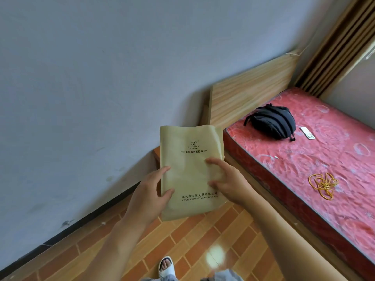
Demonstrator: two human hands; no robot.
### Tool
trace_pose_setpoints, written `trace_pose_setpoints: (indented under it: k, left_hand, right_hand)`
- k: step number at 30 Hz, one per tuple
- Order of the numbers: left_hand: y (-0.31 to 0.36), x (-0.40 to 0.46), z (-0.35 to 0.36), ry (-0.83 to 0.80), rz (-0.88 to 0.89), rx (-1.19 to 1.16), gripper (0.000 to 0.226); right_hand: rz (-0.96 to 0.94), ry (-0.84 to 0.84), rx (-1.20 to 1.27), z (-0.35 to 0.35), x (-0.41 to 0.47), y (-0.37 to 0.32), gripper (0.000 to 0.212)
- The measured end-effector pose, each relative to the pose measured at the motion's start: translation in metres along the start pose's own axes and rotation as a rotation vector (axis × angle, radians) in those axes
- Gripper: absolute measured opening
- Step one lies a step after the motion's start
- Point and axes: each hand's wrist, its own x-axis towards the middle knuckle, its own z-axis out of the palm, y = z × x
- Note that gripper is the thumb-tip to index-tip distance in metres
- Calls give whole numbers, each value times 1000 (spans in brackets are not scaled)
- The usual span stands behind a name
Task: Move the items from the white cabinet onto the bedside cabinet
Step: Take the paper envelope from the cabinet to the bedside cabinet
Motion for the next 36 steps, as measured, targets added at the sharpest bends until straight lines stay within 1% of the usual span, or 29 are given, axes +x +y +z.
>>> trace_pose_setpoints:
  k: [8,14,19,23,27,31,34,36]
  left_hand:
    - [-25,56,-1,10,-67,6,65]
    - [-46,99,15,-5,-151,13,66]
    - [-58,148,47,3,-220,22,65]
    - [-66,193,75,21,-301,28,66]
    - [-72,239,100,33,-338,73,65]
    - [-87,271,127,43,-387,88,63]
    - [-107,282,148,20,-441,71,64]
    - [-124,291,164,4,-461,58,65]
  right_hand:
    - [43,-65,-73,5,76,-14,65]
    - [53,-149,-118,8,139,-6,67]
    - [68,-260,-166,3,205,18,68]
    - [49,-364,-209,-10,267,38,69]
    - [30,-438,-231,-17,330,65,72]
    - [20,-509,-284,-6,379,92,74]
    - [-2,-539,-336,8,404,115,76]
    - [22,-574,-345,19,421,130,76]
